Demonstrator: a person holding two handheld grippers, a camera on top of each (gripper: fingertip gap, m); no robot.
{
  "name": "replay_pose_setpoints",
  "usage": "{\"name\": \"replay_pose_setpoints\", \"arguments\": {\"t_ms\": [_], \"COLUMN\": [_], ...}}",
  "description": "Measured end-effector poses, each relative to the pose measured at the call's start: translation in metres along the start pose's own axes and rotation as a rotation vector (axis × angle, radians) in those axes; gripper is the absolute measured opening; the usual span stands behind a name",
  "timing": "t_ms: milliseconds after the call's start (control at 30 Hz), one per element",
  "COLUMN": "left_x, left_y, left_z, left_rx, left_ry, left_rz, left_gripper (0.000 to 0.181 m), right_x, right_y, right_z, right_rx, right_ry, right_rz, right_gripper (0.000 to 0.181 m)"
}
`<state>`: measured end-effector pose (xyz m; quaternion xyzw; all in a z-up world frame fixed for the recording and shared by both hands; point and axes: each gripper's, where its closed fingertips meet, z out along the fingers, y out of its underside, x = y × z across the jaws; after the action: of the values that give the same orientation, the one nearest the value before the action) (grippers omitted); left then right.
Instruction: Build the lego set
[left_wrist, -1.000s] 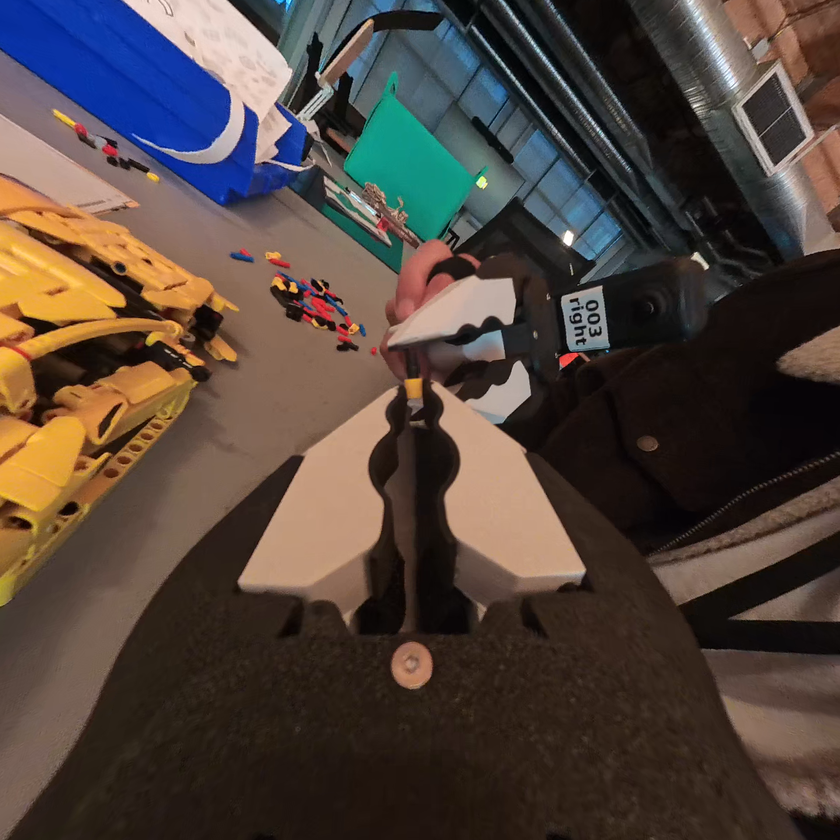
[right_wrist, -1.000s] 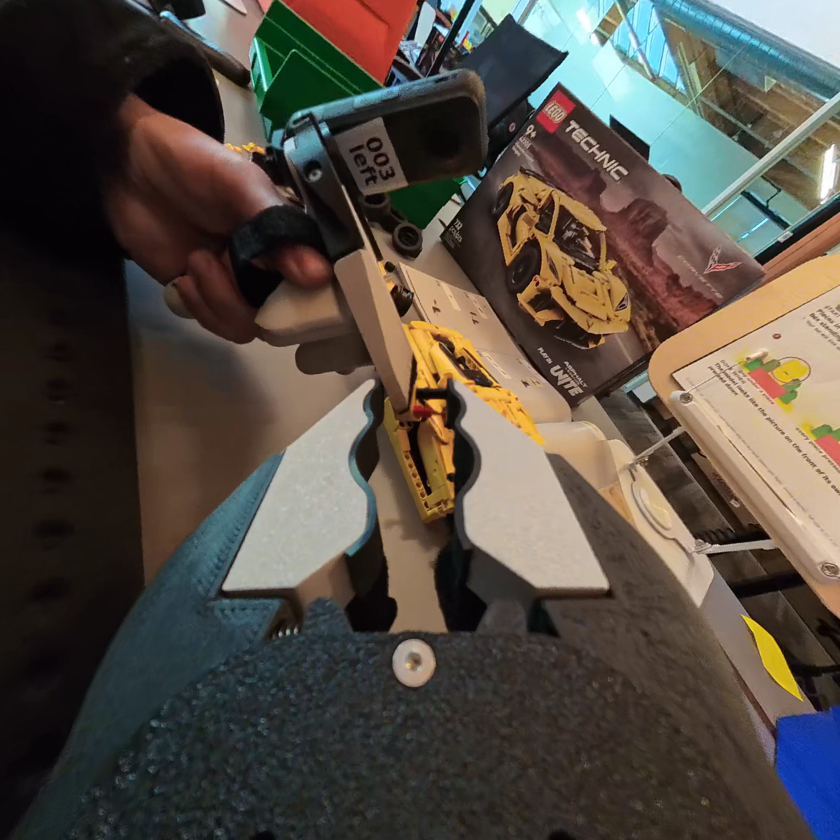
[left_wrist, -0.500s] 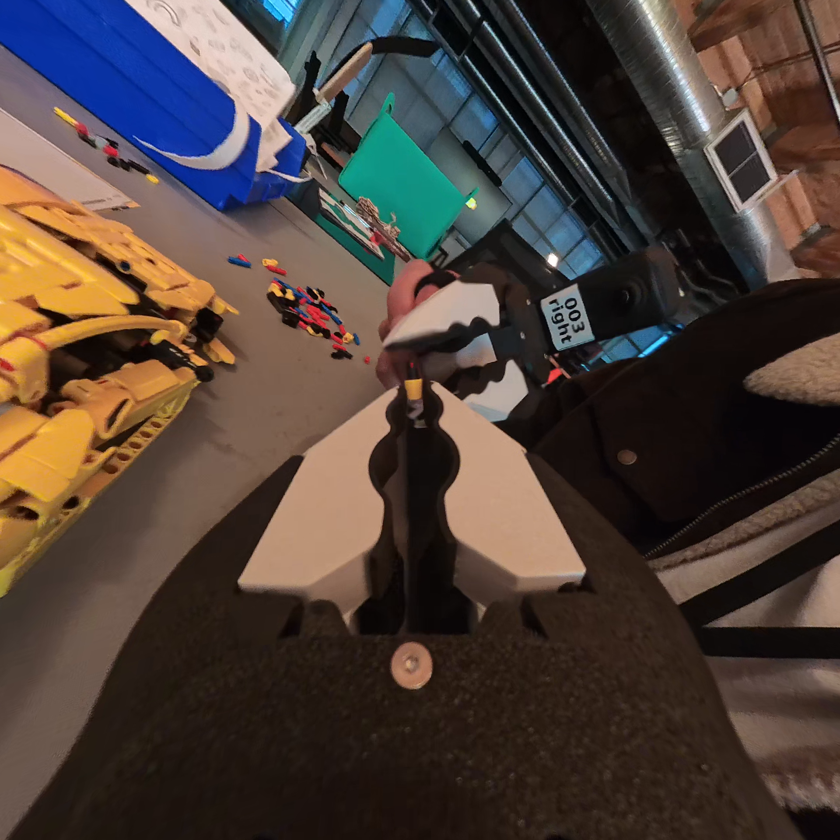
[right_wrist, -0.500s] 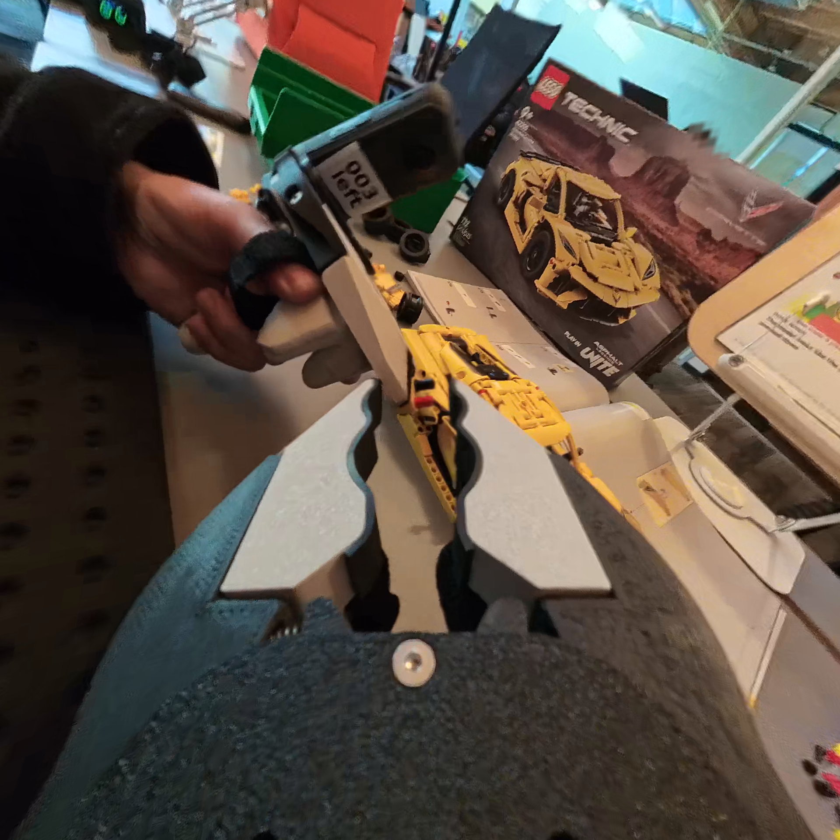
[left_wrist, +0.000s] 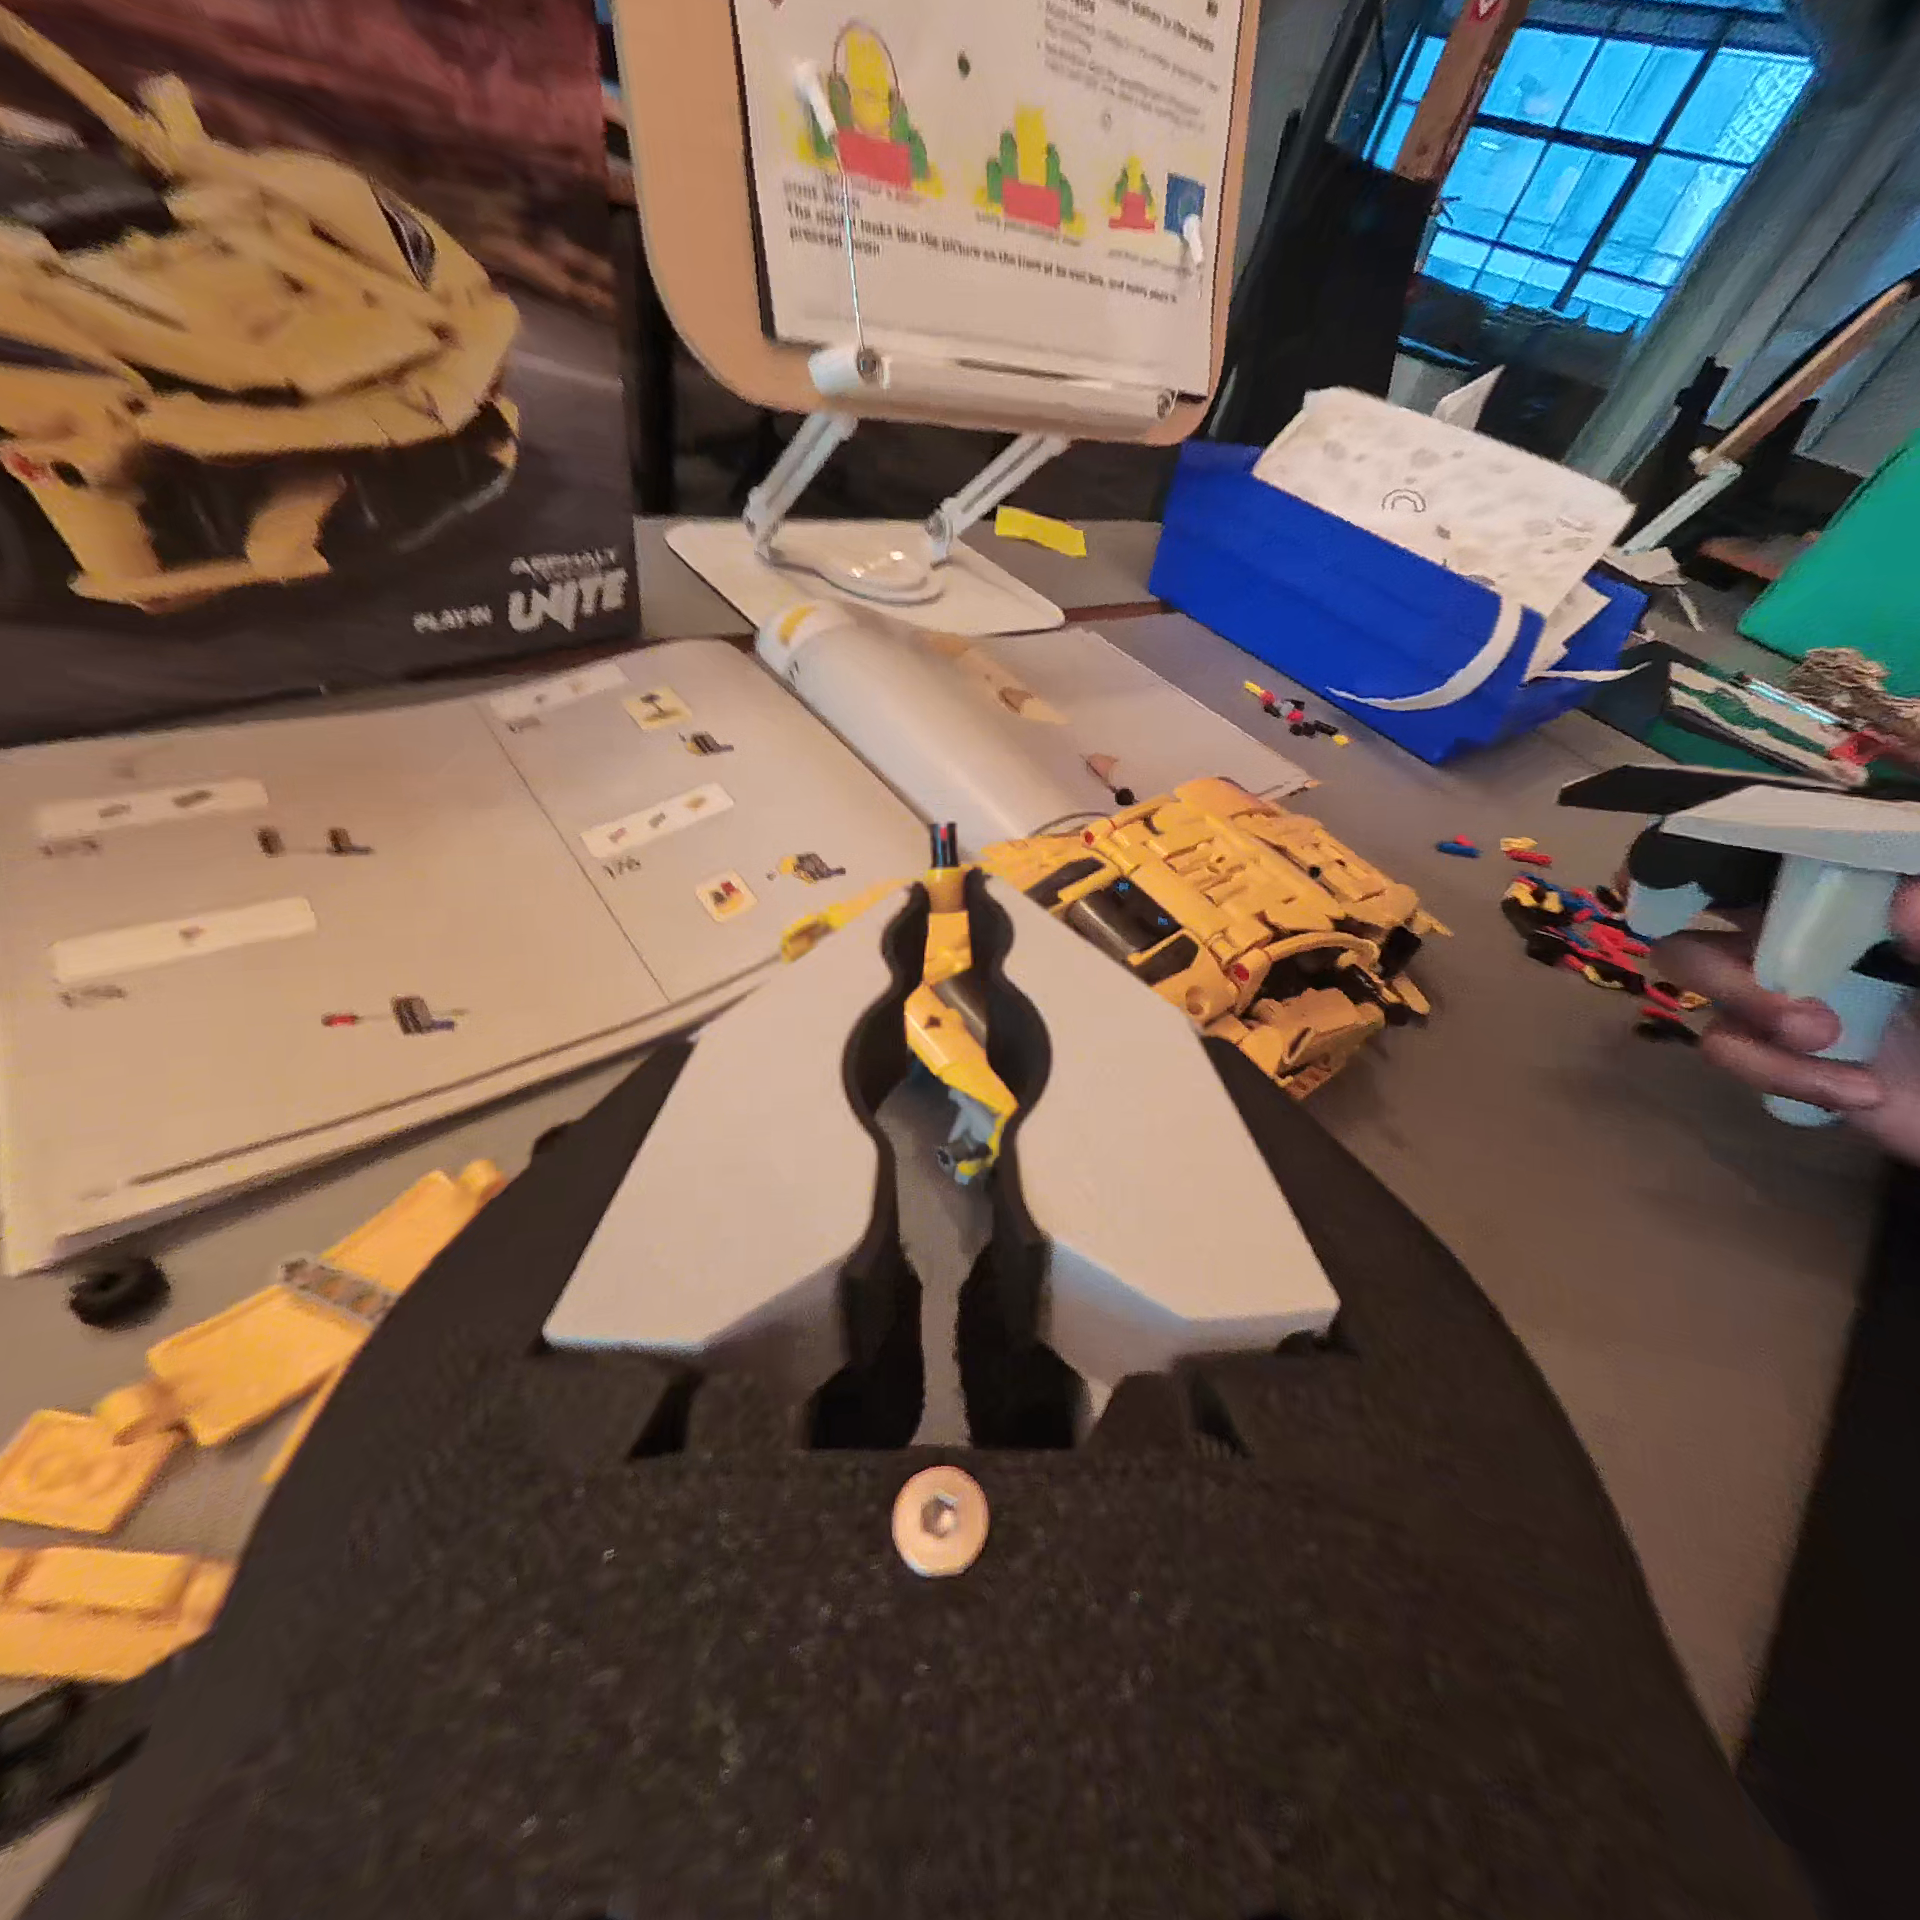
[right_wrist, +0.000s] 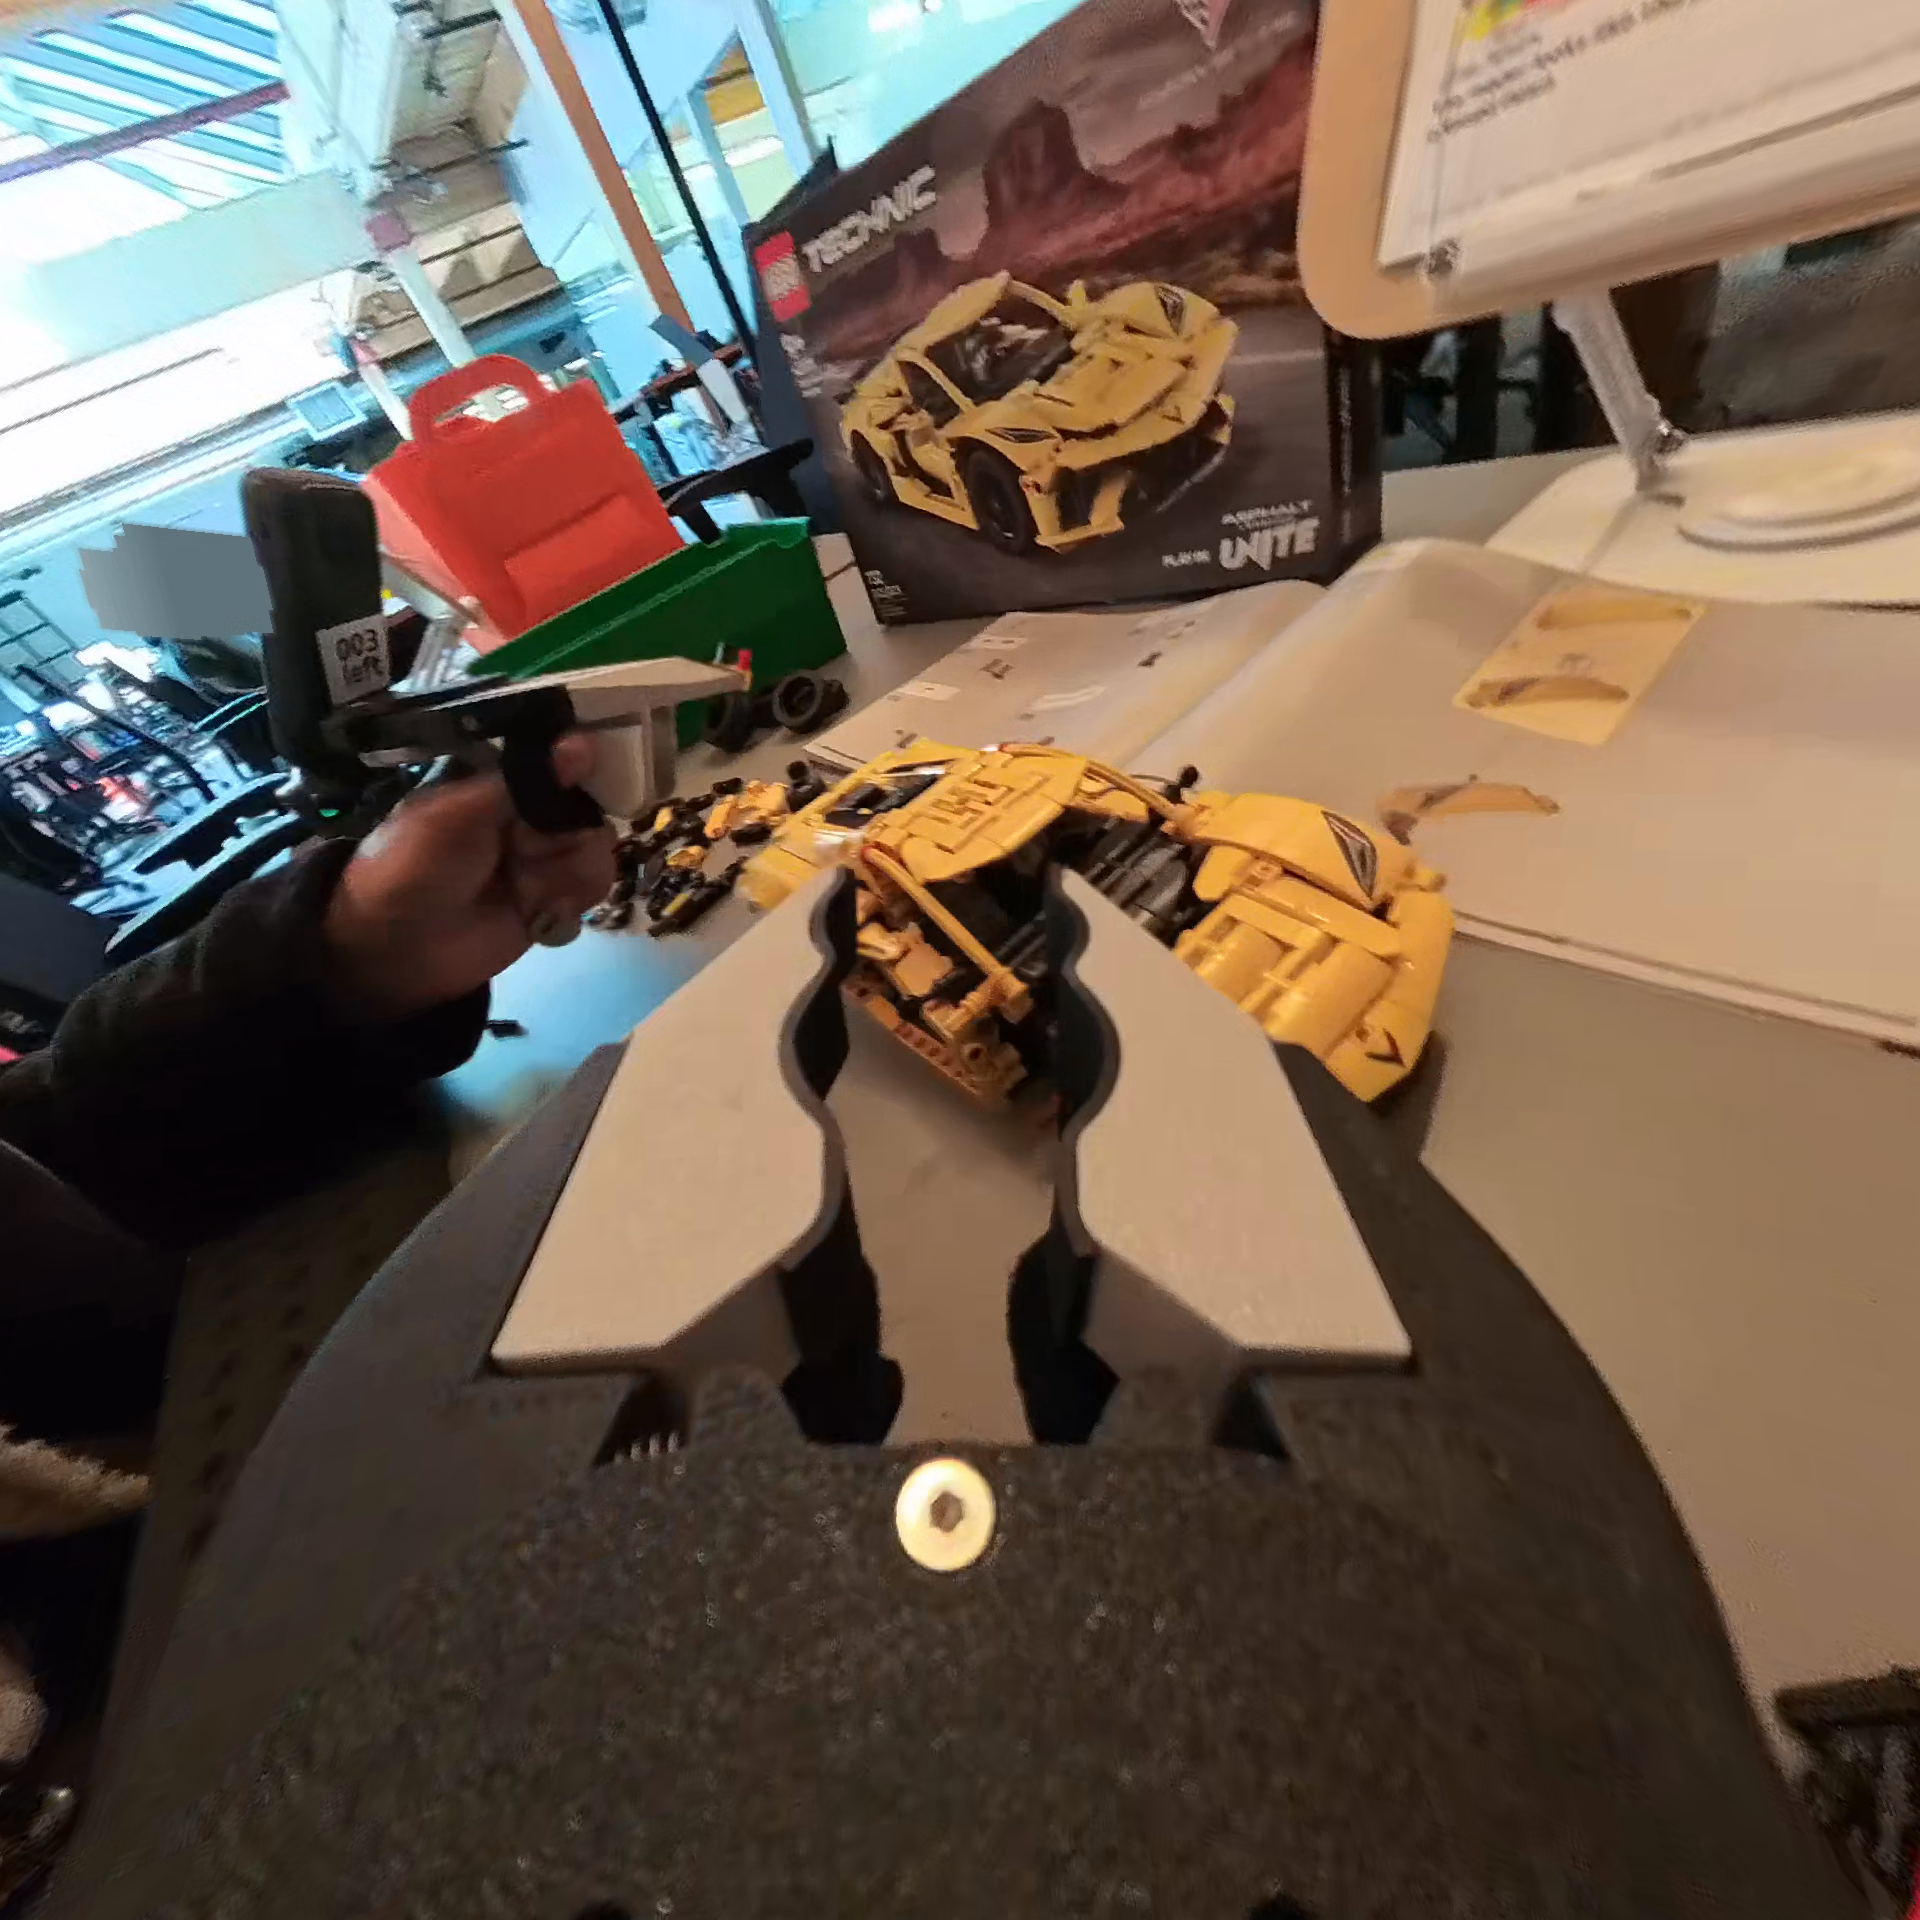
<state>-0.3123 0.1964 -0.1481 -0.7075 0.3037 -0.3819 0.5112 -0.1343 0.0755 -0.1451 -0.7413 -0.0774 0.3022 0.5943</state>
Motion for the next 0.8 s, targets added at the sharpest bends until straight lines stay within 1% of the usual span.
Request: {"name": "replay_pose_setpoints", "arguments": {"t_ms": [67,200,433,800], "left_x": [-0.002,-0.004,0.002,0.012], "left_y": [0.006,0.009,0.012,0.013], "left_z": [0.003,0.003,0.005,0.006], "left_rx": [-0.026,-0.032,-0.051,-0.059], "left_ry": [0.016,0.049,0.064,0.104], "left_rz": [-0.039,-0.109,-0.08,-0.084], "left_gripper": [0.006,0.006,0.007,0.007], "right_x": [0.008,0.011,0.01,0.006], "right_y": [0.002,0.002,0.009,0.007], "right_z": [0.0,0.001,0.005,0.004], "right_rx": [-0.007,-0.002,-0.036,-0.027], "right_ry": [0.024,0.038,0.053,0.028], "right_rz": [0.017,-0.008,-0.096,-0.09], "right_gripper": [0.034,0.034,0.031,0.024]}}
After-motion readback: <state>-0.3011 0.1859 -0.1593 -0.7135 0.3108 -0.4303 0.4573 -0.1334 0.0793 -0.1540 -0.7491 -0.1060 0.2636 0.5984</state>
